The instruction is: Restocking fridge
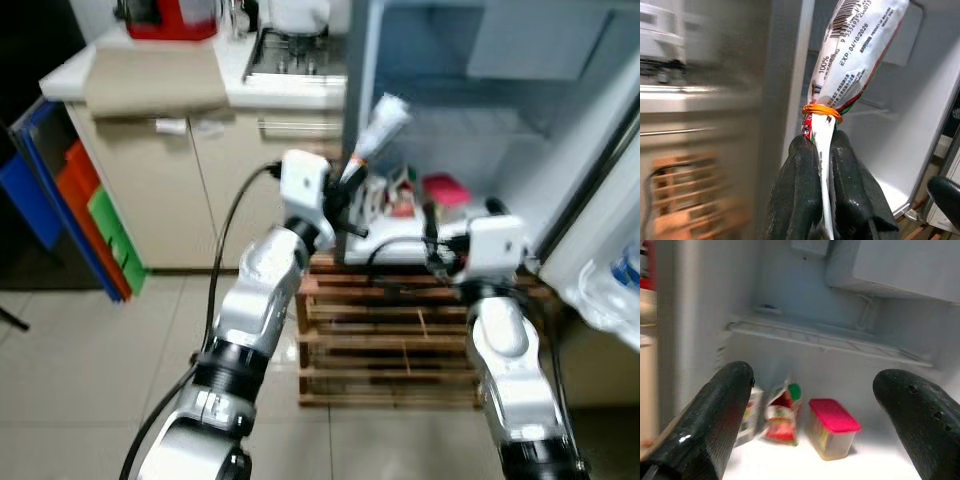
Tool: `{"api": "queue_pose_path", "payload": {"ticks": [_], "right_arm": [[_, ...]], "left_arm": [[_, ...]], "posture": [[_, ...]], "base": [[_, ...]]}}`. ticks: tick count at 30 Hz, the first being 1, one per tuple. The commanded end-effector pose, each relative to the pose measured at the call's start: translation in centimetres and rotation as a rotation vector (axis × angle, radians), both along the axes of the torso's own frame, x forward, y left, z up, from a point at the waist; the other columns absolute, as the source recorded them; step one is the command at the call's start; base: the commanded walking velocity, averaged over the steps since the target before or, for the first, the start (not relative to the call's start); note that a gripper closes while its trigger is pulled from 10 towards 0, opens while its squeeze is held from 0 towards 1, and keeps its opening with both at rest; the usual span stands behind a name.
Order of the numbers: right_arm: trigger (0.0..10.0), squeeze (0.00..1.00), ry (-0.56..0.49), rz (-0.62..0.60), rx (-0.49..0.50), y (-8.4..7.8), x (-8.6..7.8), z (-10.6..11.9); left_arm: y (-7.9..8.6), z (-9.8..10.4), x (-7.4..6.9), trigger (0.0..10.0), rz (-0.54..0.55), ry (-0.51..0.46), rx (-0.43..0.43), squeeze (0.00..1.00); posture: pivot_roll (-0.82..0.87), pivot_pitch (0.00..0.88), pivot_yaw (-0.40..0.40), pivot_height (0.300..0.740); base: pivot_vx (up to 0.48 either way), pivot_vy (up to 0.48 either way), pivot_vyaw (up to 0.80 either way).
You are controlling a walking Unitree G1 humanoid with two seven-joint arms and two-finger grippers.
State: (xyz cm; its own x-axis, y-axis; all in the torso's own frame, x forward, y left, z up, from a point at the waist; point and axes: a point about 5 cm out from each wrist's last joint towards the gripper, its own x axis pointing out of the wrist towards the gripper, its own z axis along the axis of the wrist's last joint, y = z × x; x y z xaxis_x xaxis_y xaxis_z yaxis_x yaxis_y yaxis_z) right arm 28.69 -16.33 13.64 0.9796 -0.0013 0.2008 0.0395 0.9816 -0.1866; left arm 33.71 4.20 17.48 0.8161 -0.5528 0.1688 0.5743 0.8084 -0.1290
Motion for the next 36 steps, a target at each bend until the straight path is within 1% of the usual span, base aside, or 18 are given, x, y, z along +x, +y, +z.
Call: {"api": "queue_pose_path", "payload": {"ticks": [1,4,6,11,13,15,19,28,30,33,36], "right_arm": [[10.0,0.63,-0.002,-0.032,-0.013,-1.0,-0.1,0.0],[10.0,0.62,-0.002,-0.032,-0.012,-1.0,-0.1,0.0],[10.0,0.62,-0.003,-0.032,-0.013,-1.0,-0.1,0.0],[10.0,0.63,-0.001,-0.034,-0.016,-1.1,-0.4,-0.1],[10.0,0.63,0.001,-0.034,-0.018,-1.1,-0.4,-0.1],[10.0,0.63,0.003,-0.032,-0.020,-1.2,-0.5,-0.1],[10.0,0.63,0.003,-0.031,-0.020,-1.2,-0.5,-0.1],[10.0,0.63,0.006,-0.026,-0.021,-1.1,-0.5,-0.1],[10.0,0.63,0.007,-0.024,-0.022,-1.1,-0.5,-0.1],[10.0,0.63,0.008,-0.021,-0.023,-1.0,-0.5,-0.1],[10.0,0.63,0.008,-0.020,-0.023,-1.1,-0.4,0.0]], "left_arm": [[-1.9,0.9,-0.2,10.0,-0.068,-0.038,0.018,0.00],[-2.3,1.1,-0.3,10.0,-0.091,-0.072,0.036,0.00],[-2.6,1.2,-0.5,10.0,-0.101,-0.084,0.052,0.00],[-2.4,1.2,-0.5,10.0,-0.087,-0.068,0.019,0.00],[-2.4,1.2,-0.6,10.0,-0.089,-0.067,0.004,0.00],[-2.8,1.4,-0.9,10.0,-0.114,-0.087,0.002,0.00],[-3.0,1.3,-1.1,10.0,-0.128,-0.085,0.006,0.00],[-2.9,1.4,-1.2,10.0,-0.132,-0.069,-0.013,0.00],[-2.7,1.4,-1.3,10.0,-0.131,-0.056,-0.031,0.00],[-2.2,1.3,-1.1,10.0,-0.097,-0.037,-0.005,0.00],[-1.4,1.0,-0.6,10.0,-0.032,-0.008,-0.006,0.00]], "posture": [[-0.17,0.000,0.036,0.740],[-0.18,0.000,0.037,0.740],[-0.18,0.000,0.038,0.740],[-0.18,0.000,0.038,0.740],[-0.19,0.000,0.035,0.740],[-0.19,0.000,0.033,0.740],[-0.19,0.000,0.033,0.740],[-0.19,0.000,0.034,0.740],[-0.19,0.000,0.033,0.740],[-0.19,0.000,0.031,0.740],[-0.18,0.000,0.027,0.740]], "base": [[0.480,0.000,0.00],[0.460,0.000,0.00],[0.000,0.000,0.00],[0.000,0.000,0.00],[0.000,-0.285,0.00],[0.000,-0.463,0.00],[0.000,-0.461,0.00],[0.000,-0.460,0.00],[0.000,-0.458,0.00],[0.000,0.000,0.00],[0.000,0.000,0.00]]}}
